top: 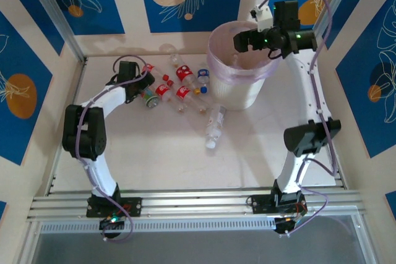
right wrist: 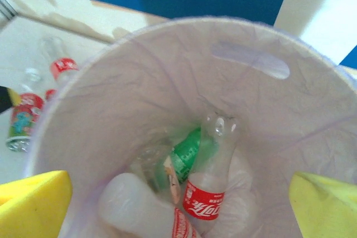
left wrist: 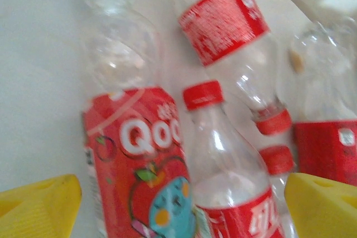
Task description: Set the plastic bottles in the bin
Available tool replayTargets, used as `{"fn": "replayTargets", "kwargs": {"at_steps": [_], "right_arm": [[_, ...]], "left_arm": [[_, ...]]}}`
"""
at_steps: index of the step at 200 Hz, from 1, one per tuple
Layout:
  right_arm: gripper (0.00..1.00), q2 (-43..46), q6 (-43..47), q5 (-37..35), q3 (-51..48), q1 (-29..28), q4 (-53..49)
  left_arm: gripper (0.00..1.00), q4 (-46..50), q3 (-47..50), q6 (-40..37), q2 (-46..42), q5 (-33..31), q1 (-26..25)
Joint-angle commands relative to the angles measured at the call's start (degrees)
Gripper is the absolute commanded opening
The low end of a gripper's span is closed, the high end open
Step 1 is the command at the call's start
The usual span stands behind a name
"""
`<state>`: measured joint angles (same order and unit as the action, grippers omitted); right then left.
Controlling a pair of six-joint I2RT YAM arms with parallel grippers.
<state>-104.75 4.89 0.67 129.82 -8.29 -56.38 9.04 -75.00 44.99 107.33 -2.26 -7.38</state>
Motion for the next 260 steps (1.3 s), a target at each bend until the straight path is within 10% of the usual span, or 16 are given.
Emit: {"fn": "replayTargets", "kwargs": {"at_steps": [1,96,260], "right_arm": [[1.00,8.1,-2.8,2.6,-4.7,-1.1,-2.2],[0.99,27.3,-8.4,-1.0,-28.8,-5.8,-2.7],[0.98,33.0,-10.2,-0.7,-35.4,-6.7,-3.8]], "left_arm": [[0.91,1.1,-2.9,1.9,3.4,-5.4,1.1],[0.75,2.7,-10.2,6.3,12.8,-10.0,1.6],[0.62,1.3,-7.5,8.3,11.4,-7.2,1.7]]}}
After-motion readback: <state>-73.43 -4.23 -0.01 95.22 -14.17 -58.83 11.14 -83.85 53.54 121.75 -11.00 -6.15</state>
